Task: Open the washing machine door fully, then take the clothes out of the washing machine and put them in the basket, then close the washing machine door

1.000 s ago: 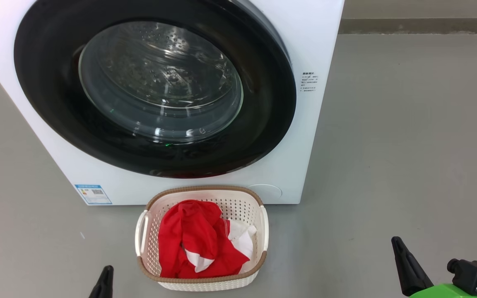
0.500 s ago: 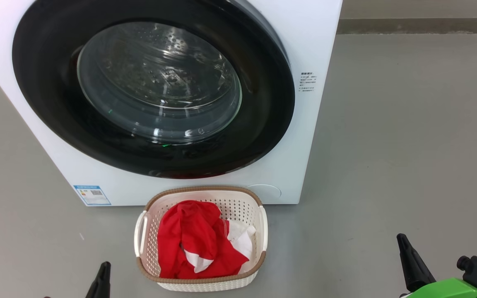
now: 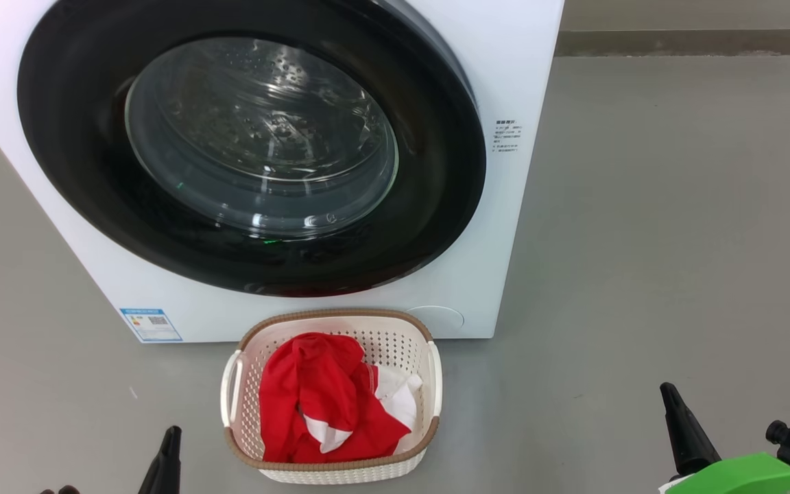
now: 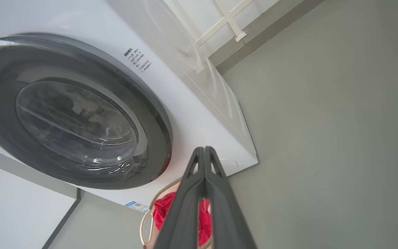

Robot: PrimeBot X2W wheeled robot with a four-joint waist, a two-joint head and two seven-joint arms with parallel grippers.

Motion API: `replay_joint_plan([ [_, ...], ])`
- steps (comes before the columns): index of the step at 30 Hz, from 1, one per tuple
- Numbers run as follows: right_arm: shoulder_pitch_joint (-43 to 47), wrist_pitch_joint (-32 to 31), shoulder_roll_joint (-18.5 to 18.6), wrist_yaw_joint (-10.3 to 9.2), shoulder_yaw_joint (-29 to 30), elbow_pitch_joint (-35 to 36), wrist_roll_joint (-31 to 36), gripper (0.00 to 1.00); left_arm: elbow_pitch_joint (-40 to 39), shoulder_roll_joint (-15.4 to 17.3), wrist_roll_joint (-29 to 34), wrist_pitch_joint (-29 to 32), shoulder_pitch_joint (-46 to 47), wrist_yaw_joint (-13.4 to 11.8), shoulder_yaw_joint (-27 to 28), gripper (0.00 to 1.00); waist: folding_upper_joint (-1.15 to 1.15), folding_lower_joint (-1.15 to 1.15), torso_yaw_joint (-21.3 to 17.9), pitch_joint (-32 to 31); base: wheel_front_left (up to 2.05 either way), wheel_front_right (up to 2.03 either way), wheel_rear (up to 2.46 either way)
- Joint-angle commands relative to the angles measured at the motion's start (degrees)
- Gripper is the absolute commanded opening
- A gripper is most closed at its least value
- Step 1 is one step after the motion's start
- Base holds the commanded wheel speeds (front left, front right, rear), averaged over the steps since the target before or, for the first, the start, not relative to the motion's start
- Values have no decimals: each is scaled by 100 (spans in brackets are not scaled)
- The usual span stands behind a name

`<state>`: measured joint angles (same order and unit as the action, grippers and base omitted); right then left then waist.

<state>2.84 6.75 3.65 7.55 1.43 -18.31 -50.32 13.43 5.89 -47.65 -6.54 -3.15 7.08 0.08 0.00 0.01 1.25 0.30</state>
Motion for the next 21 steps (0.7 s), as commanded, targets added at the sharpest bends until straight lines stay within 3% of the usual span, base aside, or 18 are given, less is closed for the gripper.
replay_joint_plan([
  [1, -304, -34, 60, -3, 19, 175, -128, 0, -107, 37, -128, 42, 248, 17, 149, 0, 0, -1, -1, 0, 0, 0, 0],
  [21, -469, -387, 26, -4, 151, 246, -1250, 0, -61, -53, -1324, 387, 437, 23, 282, 0, 0, -1, -36, -4, 0, 0, 0],
])
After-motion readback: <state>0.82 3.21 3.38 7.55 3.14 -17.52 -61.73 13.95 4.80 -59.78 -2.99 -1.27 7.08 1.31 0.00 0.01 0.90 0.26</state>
